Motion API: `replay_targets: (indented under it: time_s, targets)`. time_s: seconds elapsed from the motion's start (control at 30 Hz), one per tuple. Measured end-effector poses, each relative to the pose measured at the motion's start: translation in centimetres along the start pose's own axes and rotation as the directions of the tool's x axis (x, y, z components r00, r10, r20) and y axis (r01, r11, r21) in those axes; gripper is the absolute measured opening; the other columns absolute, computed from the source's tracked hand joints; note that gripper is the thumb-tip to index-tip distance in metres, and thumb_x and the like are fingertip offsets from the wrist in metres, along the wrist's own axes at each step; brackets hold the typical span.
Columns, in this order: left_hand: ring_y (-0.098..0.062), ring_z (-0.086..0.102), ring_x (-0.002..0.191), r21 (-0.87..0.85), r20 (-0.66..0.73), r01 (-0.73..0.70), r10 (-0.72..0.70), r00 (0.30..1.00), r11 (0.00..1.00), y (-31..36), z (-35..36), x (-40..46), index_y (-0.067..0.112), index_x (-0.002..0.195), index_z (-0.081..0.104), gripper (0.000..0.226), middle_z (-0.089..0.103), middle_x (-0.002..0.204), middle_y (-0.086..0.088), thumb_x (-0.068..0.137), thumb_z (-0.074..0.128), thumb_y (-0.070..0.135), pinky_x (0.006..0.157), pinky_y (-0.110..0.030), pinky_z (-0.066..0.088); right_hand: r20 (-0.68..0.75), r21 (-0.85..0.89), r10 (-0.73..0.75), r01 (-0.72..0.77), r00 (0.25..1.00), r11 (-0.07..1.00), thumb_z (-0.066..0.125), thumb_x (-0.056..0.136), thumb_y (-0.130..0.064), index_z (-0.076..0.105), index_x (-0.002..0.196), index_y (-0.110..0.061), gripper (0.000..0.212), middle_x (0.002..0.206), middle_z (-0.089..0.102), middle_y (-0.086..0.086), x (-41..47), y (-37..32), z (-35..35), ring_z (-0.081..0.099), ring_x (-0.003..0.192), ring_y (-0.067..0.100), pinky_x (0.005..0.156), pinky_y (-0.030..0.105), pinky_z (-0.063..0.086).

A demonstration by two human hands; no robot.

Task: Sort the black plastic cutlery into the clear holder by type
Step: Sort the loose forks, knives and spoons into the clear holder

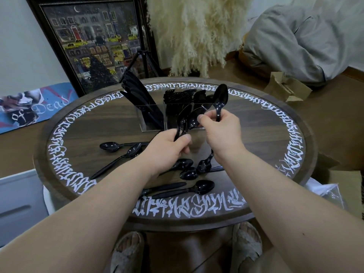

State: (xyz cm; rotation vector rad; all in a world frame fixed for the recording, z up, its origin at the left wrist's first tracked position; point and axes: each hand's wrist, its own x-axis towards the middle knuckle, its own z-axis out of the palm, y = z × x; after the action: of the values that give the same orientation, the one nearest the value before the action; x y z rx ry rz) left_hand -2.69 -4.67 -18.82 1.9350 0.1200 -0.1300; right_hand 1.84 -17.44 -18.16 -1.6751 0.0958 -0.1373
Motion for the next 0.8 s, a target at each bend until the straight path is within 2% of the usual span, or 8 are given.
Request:
replay_targets:
  time_s: [0.13,0.23,0.37,0.5,0.57,0.63,0.7,0.8]
  targets:
    - [-0.01,0.042,0.051,-0.013,-0.044,0.012,-0.013,0.999,1.0,-0.1,-0.5,0.1,0.012,0.087,0.061,0.02,0.05,0.057,0.007,0.097,0.049,0.024,0.049,-0.018,0.036,0.067,0.031,0.078,-0.08,0.995,0.996,0.046,0.096,-0.042,0.052,0.079,-0.019,0.029,0.061,0.052,-0.003,0.4,0.1,-0.3,0.041,0.052,0.011,0.055,0.03,0.033]
    - [-0.008,0.041,0.053,-0.012,-0.069,0.007,-0.008,0.998,1.0,-0.3,-0.8,0.0,0.013,0.087,0.064,0.022,0.047,0.057,0.009,0.096,0.051,0.028,0.055,-0.021,0.036,0.075,0.044,0.061,-0.065,0.995,0.997,0.041,0.099,-0.025,0.057,0.081,-0.019,0.025,0.056,0.05,-0.003,0.8,0.2,-0.9,0.043,0.047,0.011,0.052,0.028,0.036]
    - [-0.009,0.041,0.057,-0.06,-0.08,0.033,-0.038,0.996,0.998,-0.1,-0.8,0.0,0.013,0.085,0.064,0.028,0.045,0.06,0.006,0.097,0.048,0.033,0.06,-0.023,0.037,0.104,0.116,0.092,-0.104,0.99,0.988,0.035,0.094,0.002,0.056,0.104,-0.016,0.029,0.074,0.06,0.007,0.8,-0.1,-1.8,0.06,0.052,0.013,0.055,0.028,0.052]
    - [-0.01,0.04,0.058,-0.066,-0.081,0.042,-0.048,0.996,0.997,0.0,-0.8,0.1,0.012,0.086,0.064,0.026,0.045,0.06,0.007,0.096,0.049,0.031,0.062,-0.024,0.037,0.106,0.187,0.099,-0.118,0.989,0.975,0.049,0.095,-0.011,0.055,0.083,-0.012,0.013,0.072,0.062,0.007,0.9,-0.4,-1.9,0.06,0.06,0.014,0.06,0.03,0.051]
    - [-0.01,0.042,0.06,-0.046,-0.08,0.042,-0.046,0.996,0.998,-0.1,-0.8,0.1,0.007,0.09,0.065,0.023,0.046,0.061,0.008,0.093,0.054,0.027,0.066,-0.026,0.037,0.114,0.149,0.081,-0.097,0.99,0.984,0.062,0.086,-0.018,0.062,0.089,-0.011,0.008,0.075,0.055,0.003,1.0,-0.3,-1.6,0.049,0.064,0.011,0.06,0.026,0.04]
    - [-0.012,0.041,0.061,-0.051,-0.059,0.054,-0.057,0.997,0.997,-0.1,-0.7,0.1,0.003,0.092,0.062,0.022,0.044,0.059,0.009,0.091,0.057,0.025,0.067,-0.027,0.038,0.125,0.223,0.14,-0.165,0.982,0.961,0.068,0.085,-0.013,0.063,0.099,-0.009,0.015,0.079,0.054,0.0,0.9,-0.4,-1.3,0.042,0.059,0.006,0.055,0.02,0.034]
    - [-0.011,0.039,0.059,-0.081,-0.02,0.067,-0.068,0.997,0.994,0.3,-0.6,-0.2,0.007,0.088,0.061,0.017,0.043,0.058,0.008,0.092,0.055,0.023,0.062,-0.025,0.036,0.175,0.287,0.156,-0.202,0.972,0.936,0.064,0.088,-0.003,0.062,0.086,-0.011,0.008,0.073,0.056,0.002,0.7,-0.4,-1.0,0.043,0.051,0.006,0.046,0.018,0.037]
    - [-0.012,0.033,0.051,-0.222,0.045,0.103,-0.096,0.994,0.97,1.0,-0.3,-0.5,0.013,0.076,0.058,0.026,0.041,0.056,0.003,0.096,0.045,0.024,0.048,-0.024,0.026,0.2,0.324,0.14,-0.2,0.97,0.925,0.061,0.089,0.002,0.057,0.08,-0.012,0.016,0.074,0.056,0.004,0.2,-0.3,-0.7,0.05,0.048,0.007,0.048,0.019,0.046]
